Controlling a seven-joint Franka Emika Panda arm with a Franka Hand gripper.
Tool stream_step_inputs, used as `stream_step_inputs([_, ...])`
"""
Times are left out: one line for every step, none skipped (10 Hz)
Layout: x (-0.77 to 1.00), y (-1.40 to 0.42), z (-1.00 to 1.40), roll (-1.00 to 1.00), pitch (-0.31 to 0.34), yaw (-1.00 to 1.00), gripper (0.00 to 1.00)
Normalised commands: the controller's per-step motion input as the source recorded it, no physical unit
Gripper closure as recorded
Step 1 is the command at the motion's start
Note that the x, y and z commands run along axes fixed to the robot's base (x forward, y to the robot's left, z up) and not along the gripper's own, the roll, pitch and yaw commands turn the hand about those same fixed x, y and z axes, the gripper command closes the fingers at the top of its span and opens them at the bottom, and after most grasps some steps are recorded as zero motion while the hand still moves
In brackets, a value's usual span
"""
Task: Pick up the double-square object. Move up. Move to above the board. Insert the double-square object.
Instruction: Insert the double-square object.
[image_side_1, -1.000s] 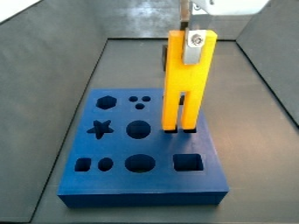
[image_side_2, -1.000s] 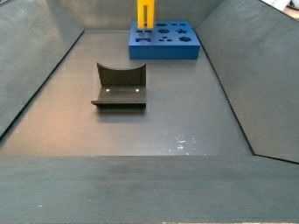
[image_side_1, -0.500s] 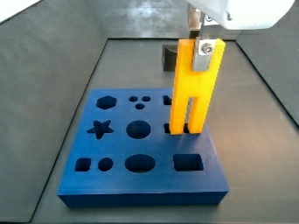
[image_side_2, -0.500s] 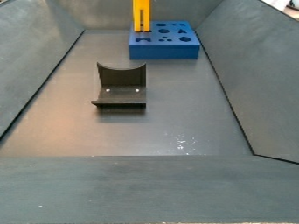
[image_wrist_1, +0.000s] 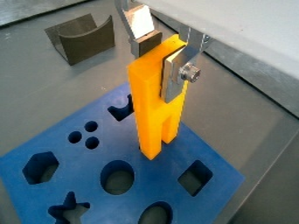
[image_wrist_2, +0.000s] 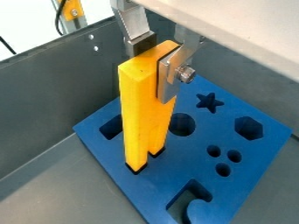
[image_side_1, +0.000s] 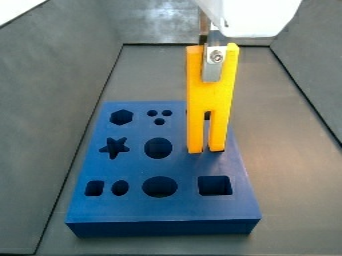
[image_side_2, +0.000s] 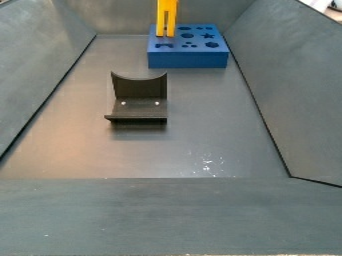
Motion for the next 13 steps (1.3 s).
stream_step_inputs([0.03,0.00,-0.28,0.00,-0.030,-0.02,1.00])
stream_step_inputs([0.07,0.00,-0.29,0.00,-0.024,-0.03,1.00])
stream_step_inputs([0.10,0.00,-0.30,0.00,-0.006,-0.01,1.00])
stream_step_inputs([0.14,0.00,-0.29,0.00,0.000,0.00,1.00])
stream_step_inputs([0.30,0.00,-0.24,0.00,0.000,0.00,1.00])
stream_step_inputs([0.34,0.00,-0.30,0.00,0.000,0.00,1.00])
stream_step_inputs([0.25,0.00,-0.42,0.03,0.000,-0.01,1.00])
stream_step_inputs([0.11,0.00,-0.61,0.12,0.000,0.00,1.00])
stream_step_inputs([0.00,0.00,-0.71,0.18,0.043,0.00,1.00])
stream_step_inputs([-0.27,0.01,-0.35,0.05,0.083,-0.01,1.00])
stream_step_inputs([-0.53,0.12,-0.21,0.00,0.147,0.00,1.00])
stream_step_inputs([-0.52,0.13,-0.16,0.00,0.086,0.00,1.00])
stream_step_inputs([-0.05,0.01,-0.01,0.00,0.021,0.00,1.00])
